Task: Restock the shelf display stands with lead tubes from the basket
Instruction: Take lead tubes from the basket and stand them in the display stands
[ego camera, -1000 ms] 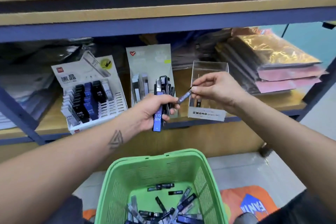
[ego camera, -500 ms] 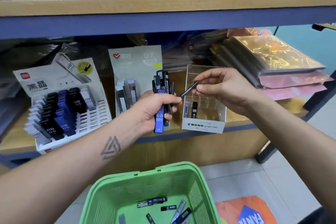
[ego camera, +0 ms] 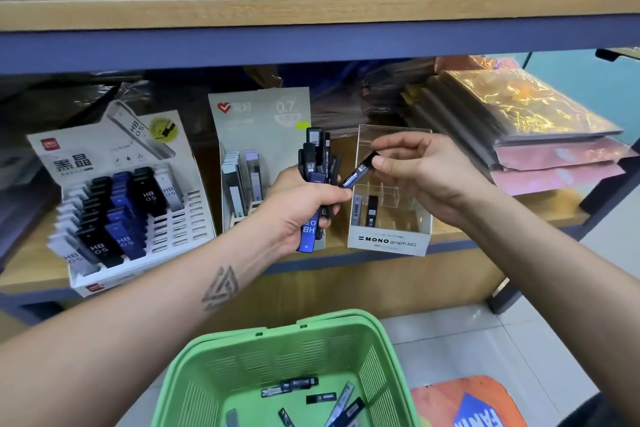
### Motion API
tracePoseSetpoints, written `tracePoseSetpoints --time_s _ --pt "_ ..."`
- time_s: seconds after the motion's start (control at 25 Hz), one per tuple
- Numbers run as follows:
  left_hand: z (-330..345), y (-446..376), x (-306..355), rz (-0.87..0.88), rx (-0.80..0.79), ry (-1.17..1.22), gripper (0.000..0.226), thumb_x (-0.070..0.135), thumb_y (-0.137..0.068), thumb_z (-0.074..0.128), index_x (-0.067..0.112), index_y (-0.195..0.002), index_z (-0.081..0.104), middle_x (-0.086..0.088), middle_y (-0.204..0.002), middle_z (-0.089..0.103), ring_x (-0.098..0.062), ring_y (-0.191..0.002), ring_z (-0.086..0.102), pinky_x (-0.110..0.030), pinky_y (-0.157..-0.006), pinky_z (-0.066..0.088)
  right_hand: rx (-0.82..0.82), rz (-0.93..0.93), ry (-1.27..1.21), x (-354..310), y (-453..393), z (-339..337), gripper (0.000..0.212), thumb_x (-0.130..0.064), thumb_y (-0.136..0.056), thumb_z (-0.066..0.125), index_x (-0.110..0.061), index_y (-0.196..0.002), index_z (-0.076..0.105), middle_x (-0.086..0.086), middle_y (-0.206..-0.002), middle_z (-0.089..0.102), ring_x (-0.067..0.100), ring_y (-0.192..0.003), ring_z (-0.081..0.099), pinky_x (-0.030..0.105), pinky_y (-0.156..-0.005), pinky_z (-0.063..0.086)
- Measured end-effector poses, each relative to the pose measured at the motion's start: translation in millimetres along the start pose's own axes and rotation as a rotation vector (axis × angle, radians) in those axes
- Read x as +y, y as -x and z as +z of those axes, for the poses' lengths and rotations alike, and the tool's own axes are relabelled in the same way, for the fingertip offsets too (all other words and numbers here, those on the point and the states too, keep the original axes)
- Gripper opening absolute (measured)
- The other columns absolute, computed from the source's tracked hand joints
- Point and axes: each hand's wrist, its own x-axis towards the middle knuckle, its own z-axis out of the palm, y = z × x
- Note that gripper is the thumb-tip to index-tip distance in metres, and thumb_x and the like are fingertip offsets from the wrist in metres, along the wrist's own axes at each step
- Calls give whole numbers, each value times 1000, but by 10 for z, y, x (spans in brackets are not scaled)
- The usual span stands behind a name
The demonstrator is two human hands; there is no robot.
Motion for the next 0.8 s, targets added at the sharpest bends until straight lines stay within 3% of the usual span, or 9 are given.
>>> tracePoseSetpoints --time_s 0.12,0.32,0.44,0.6,0.8 --pt "20 -3 38 -11 -13 27 19 -8 -79 73 3 -90 63 -12 -71 58 -18 -55 52 -21 -42 33 79 19 -41 -86 -22 79 18 8 -85 71 -1 -101 71 15 -86 76 24 -81 75 29 -78 62" --pt "-24 -36 34 -81 22 94 20 -11 -79 71 4 -88 61 -17 -77 59 -18 -54 54 -21 -41 34 169 -134 373 -270 -20 -87 15 4 -84 75 -6 -96 74 14 -90 75 21 -83 76 29 -74 62" --pt "-39 -36 41 -75 14 122 22 -11 -79 70 3 -92 60 -16 -75 58 -18 -54 53 -21 -40 34 162 -176 748 -264 97 -200 13 -5 -81 79 -15 -89 76 1 -84 74 1 -70 68 14 -60 52" --pt "4 18 34 -91 10 132 25 -12 -79 70 1 -97 59 -16 -75 57 -18 -54 53 -21 -40 35 120 -158 1086 -52 186 -197 13 -10 -82 82 -18 -91 78 -5 -83 72 5 -76 64 12 -64 43" --pt "5 72 -11 -122 6 126 23 -11 -78 71 1 -94 61 -19 -79 59 -18 -55 54 -22 -39 35 122 -116 1125 150 176 -137 14 -6 -84 79 -18 -92 80 -1 -86 72 17 -85 67 26 -76 49"
